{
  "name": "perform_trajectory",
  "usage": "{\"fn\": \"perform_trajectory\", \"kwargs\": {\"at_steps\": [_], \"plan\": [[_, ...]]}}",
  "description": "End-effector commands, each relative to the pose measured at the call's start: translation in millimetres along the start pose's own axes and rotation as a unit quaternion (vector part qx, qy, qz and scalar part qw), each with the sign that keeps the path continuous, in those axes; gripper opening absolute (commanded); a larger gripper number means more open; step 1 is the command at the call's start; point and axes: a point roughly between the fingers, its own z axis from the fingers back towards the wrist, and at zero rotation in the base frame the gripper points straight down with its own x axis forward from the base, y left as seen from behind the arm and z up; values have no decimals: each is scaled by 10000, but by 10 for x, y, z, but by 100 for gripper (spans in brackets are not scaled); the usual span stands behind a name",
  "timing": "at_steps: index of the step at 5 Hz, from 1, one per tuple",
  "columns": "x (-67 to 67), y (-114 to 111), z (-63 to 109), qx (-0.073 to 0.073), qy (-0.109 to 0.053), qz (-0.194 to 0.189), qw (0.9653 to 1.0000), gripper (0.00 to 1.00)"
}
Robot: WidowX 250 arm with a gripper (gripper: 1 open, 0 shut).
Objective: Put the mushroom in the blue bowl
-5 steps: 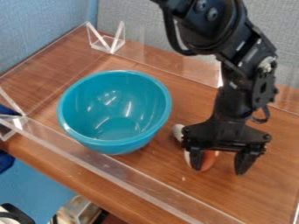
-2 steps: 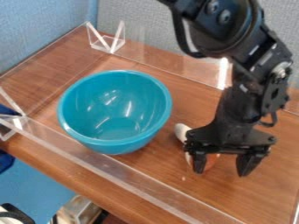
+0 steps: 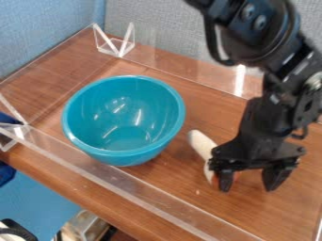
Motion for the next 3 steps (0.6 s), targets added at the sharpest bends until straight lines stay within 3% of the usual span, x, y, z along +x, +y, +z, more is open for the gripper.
{"fn": "perform_trajectory", "kwargs": {"at_steps": [1,2,3], "plan": [[135,107,-56,-110,-75,41,9999,100],[187,175,-83,-130,-47,-62,9999,0],[249,216,-92,-148,-55,-172,9997,0]]}}
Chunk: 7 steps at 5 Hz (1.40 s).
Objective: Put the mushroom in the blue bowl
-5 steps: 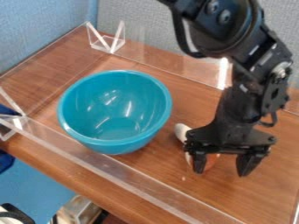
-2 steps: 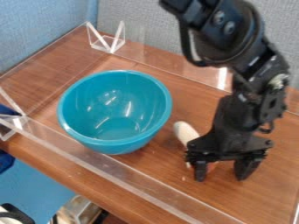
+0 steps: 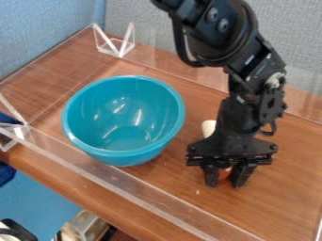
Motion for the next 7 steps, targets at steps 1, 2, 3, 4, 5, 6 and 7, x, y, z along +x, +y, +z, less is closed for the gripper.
{"fn": "perform_trajectory", "kwargs": {"at_steps": [1,2,3,4,5,6,7], "plan": [[137,70,28,-103,-79,-40,9999,0],[92,113,138,-124,-88,-198,9997,0],[47,158,252,-149,-96,-353,9992,0],[82,191,341,-173,-96,-302,9993,0],[168,223,644,-406,-150,-274,9987,0],[340,353,1104,-708,-252,-100,9971,0],[561,560,1326,-778,-267,209,9964,0]]}}
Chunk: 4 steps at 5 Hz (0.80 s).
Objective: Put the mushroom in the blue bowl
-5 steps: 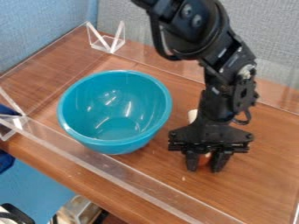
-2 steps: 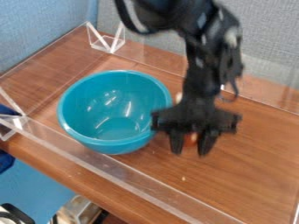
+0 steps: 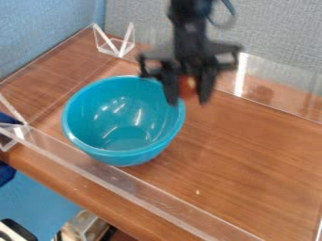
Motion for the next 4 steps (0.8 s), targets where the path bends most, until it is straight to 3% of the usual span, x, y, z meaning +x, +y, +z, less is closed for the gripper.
{"fn": "perform_trajectory", "kwargs": {"at_steps": [1,2,3,4], "plan": [[238,101,224,-125,-267,253,9992,0],[385,299,79,59,-372,575,9976,0],[388,262,-36,207,-445,692,9964,0],[399,205,-179,273,-470,205,9983,0]]}}
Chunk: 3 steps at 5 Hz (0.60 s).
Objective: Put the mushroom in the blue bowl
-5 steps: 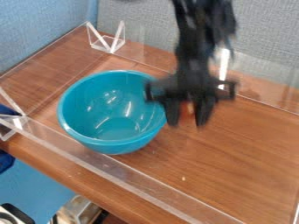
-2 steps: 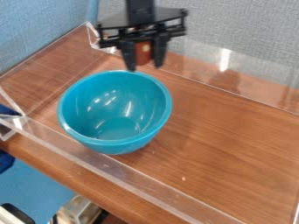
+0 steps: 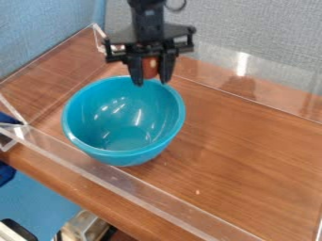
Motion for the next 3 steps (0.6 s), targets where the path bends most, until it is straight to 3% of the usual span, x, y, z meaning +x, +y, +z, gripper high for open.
{"fn": "perform_trajectory", "kwargs": {"at_steps": [1,2,3], "plan": [[18,-92,-36,-55,-127,-539,9985,0],[157,-10,-41,9,-116,-491,9987,0],[144,194,-92,179,-77,-147,9997,0]]}}
